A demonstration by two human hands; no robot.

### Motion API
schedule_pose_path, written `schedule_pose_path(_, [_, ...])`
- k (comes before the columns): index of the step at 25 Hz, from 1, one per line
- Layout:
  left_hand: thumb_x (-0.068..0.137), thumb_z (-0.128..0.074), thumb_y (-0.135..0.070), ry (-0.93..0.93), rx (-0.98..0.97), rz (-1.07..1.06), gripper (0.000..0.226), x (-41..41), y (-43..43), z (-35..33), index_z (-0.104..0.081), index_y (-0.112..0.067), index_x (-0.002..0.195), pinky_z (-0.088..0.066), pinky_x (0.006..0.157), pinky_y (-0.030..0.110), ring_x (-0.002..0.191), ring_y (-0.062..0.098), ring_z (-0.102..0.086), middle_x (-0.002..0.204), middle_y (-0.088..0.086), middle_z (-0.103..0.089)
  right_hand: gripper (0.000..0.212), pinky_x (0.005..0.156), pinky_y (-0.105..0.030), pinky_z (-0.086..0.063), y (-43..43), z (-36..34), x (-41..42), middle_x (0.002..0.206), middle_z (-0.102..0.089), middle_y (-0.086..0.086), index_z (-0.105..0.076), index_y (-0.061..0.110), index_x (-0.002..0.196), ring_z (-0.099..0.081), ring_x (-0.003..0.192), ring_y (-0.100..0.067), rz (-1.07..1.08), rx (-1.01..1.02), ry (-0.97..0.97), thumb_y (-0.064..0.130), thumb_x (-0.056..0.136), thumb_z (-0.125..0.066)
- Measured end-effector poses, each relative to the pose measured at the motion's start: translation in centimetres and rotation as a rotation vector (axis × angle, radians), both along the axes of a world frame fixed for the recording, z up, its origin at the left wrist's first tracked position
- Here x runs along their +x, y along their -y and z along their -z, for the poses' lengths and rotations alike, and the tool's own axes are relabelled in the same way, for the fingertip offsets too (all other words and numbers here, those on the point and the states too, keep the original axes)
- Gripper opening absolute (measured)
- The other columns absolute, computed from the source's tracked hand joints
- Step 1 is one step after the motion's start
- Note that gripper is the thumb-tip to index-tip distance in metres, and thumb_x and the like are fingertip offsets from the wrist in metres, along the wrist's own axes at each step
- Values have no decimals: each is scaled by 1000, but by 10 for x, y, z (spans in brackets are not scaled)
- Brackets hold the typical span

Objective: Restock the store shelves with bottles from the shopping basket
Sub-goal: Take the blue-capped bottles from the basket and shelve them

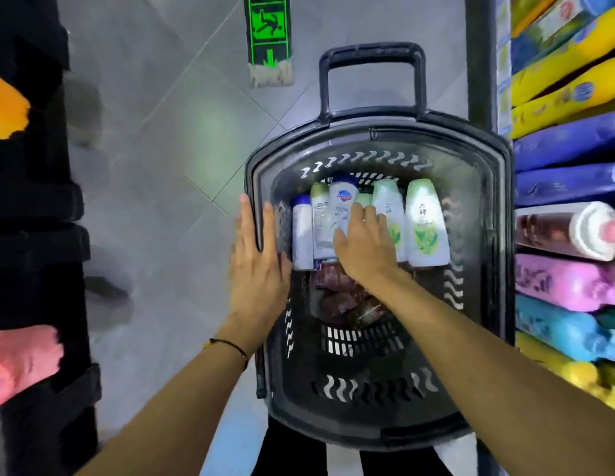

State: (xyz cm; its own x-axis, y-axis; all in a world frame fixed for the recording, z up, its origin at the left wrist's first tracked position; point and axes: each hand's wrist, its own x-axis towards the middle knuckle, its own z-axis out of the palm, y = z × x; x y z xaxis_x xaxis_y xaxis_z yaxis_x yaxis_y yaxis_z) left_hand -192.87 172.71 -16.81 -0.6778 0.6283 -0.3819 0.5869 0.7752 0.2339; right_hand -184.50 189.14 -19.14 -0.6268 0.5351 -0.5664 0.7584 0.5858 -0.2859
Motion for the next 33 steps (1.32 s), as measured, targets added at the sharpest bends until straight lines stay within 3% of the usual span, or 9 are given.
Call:
schedule_pose_path(4, [91, -56, -10, -29, 181, -94, 79, 4, 1, 10, -19, -7, 161, -43, 111, 50, 151, 43, -26, 169, 19, 6, 85, 100, -45, -42, 3, 38, -35, 142, -39, -24, -23, -7, 150, -44, 123, -39, 219, -22, 41, 52, 97, -54])
schedule_pose_path(9, [89, -58, -12, -65, 178, -104, 79, 4, 2, 14, -23, -7, 160, -48, 106, 47, 145, 40, -36, 169, 20, 0, 89, 89, -37, -43, 12, 67, -57, 135, -42, -30, -24, -15, 144, -50, 114, -37, 217, 80, 45, 42, 92, -68])
schedule_pose_path(12, [90, -57, -15, -79, 166, -112, 79, 4, 2, 13, -22, -10, 161, -51, 98, 45, 136, 39, -46, 170, 16, 1, 95, 97, -40, -40, 9, 70, -55, 137, -41, -28, -23, -12, 145, -46, 120, -39, 353, -19, 38, 39, 85, -76])
schedule_pose_path(15, [91, -56, -16, -105, 160, -103, 79, 5, 3, 13, -21, -10, 161, -51, 97, 47, 135, 40, -47, 170, 16, 2, 83, 102, -43, -41, 2, 62, -40, 134, -38, -22, -35, 0, 140, -43, 123, -41, 487, -184, -47, 38, 81, -78])
schedule_pose_path(18, [91, -57, -18, -129, 142, -93, 79, 6, 4, 14, -21, -10, 161, -50, 97, 50, 138, 40, -44, 170, 18, 0, 59, 88, -38, -50, -6, 45, -13, 117, -36, -9, -50, 6, 121, -48, 112, -32, 534, -250, -148, 36, 78, -78])
schedule_pose_path(22, [92, -59, -23, -188, 67, -82, 80, 8, 4, 13, -20, -12, 161, -46, 101, 55, 142, 41, -38, 170, 17, -2, 54, 64, -24, -49, -18, 21, 24, 115, -42, -9, -52, 9, 119, -51, 84, -13, 601, -275, -206, 33, 79, -78])
schedule_pose_path(28, [92, -58, -20, -414, -71, 60, 69, 19, -4, 3, -34, -8, 155, -21, 120, 56, 152, 43, -22, 166, 23, -20, 44, 53, -15, -50, -39, -10, 69, 101, -64, 2, -56, 18, 119, -64, 83, -8, 710, -395, -327, 27, 81, -76])
schedule_pose_path(31, [87, -63, -10, -321, -8, 266, 57, 42, -26, 18, -48, 1, 140, -42, 108, 54, 134, 44, -46, 148, 27, -45, 37, 53, -15, -49, -49, -14, 83, 102, -68, 2, -58, 20, 117, -66, 79, -2, 804, -493, -351, 21, 83, -74])
schedule_pose_path(33, [87, -64, -15, -226, -69, 196, 58, 49, -50, 32, -45, 2, 139, -50, 97, 47, 118, 40, -54, 140, 26, -50, 38, 53, -18, -50, -53, -14, 89, 105, -69, -3, -58, 22, 121, -67, 74, -1, 892, -638, -407, 19, 85, -70])
